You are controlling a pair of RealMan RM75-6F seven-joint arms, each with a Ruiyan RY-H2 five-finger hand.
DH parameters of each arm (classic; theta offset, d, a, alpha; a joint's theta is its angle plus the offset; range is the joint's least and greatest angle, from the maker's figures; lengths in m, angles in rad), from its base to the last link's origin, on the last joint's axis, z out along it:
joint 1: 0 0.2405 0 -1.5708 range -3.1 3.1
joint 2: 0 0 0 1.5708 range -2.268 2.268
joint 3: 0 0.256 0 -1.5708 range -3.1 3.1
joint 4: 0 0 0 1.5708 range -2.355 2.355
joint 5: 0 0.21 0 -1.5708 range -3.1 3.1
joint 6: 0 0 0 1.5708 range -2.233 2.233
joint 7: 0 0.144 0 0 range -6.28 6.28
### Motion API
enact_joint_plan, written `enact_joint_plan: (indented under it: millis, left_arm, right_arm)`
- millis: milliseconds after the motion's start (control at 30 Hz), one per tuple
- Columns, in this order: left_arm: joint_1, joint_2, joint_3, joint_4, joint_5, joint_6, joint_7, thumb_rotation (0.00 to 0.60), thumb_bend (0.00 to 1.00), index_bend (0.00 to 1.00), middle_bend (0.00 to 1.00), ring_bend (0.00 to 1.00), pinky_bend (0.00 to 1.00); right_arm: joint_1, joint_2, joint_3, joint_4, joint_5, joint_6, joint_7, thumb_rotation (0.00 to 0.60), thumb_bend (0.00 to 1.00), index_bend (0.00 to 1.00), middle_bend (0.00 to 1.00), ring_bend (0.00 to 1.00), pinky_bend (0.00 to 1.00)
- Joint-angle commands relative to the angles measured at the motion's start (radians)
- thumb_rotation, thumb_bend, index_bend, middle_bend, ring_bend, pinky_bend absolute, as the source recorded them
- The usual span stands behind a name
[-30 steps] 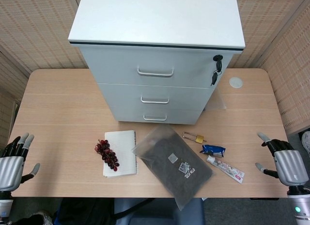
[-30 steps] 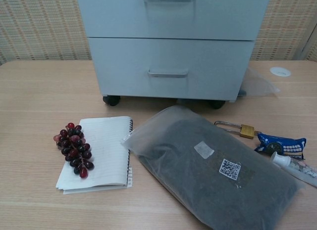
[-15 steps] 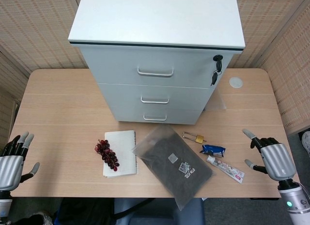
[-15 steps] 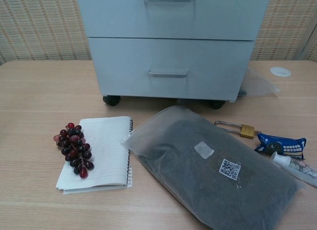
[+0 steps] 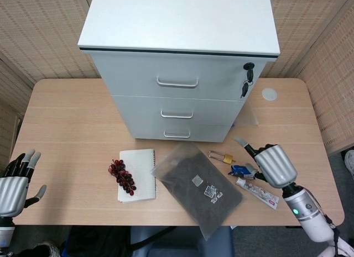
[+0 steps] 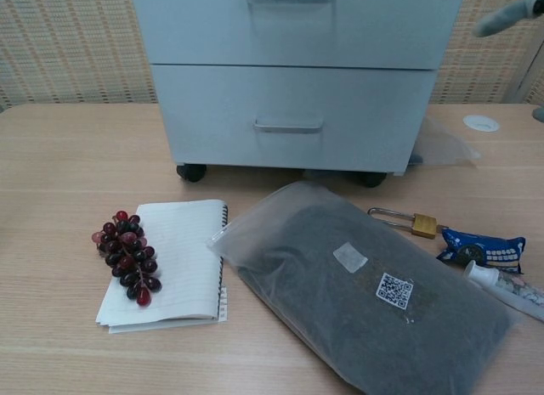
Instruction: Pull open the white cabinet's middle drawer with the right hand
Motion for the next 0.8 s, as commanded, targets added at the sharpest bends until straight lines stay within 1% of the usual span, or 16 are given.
enact_joint_plan:
  millis: [33,133,267,600,800]
  left_arm:
    - [-0.001,0.001,0.000,-0.002,-0.001,-0.002,0.003,0.600,0.29,0.00,0.00,0.01,0.13]
    - [-0.001,0.003,0.000,-0.004,-0.003,-0.003,0.004,0.600,0.29,0.00,0.00,0.01,0.13]
    - [-0.003,0.004,-0.001,-0.002,-0.007,-0.006,0.004,0.600,0.29,0.00,0.00,0.01,0.13]
    - [-0.009,0.002,0.001,0.002,-0.009,-0.018,0.004,0.600,0.29,0.00,0.00,0.01,0.13]
    - [-0.007,0.003,0.003,0.002,-0.012,-0.018,0.003,0.600,0.29,0.00,0.00,0.01,0.13]
  right_arm:
    - [0.053,-0.029,0.036,-0.023,0.031,-0.052,-0.048,0.600,0.35,0.11,0.79,0.83,0.83]
    - [0.093,-0.047,0.059,-0.030,0.056,-0.085,-0.078,0.600,0.39,0.07,0.80,0.86,0.86]
    - [0.134,-0.075,0.087,-0.032,0.084,-0.105,-0.112,0.600,0.40,0.02,0.81,0.87,0.88]
    - [0.246,-0.122,0.141,-0.016,0.192,-0.193,-0.172,0.600,0.41,0.02,0.83,0.89,0.89]
    - [0.300,-0.140,0.157,0.000,0.245,-0.237,-0.178,0.600,0.41,0.02,0.83,0.89,0.89]
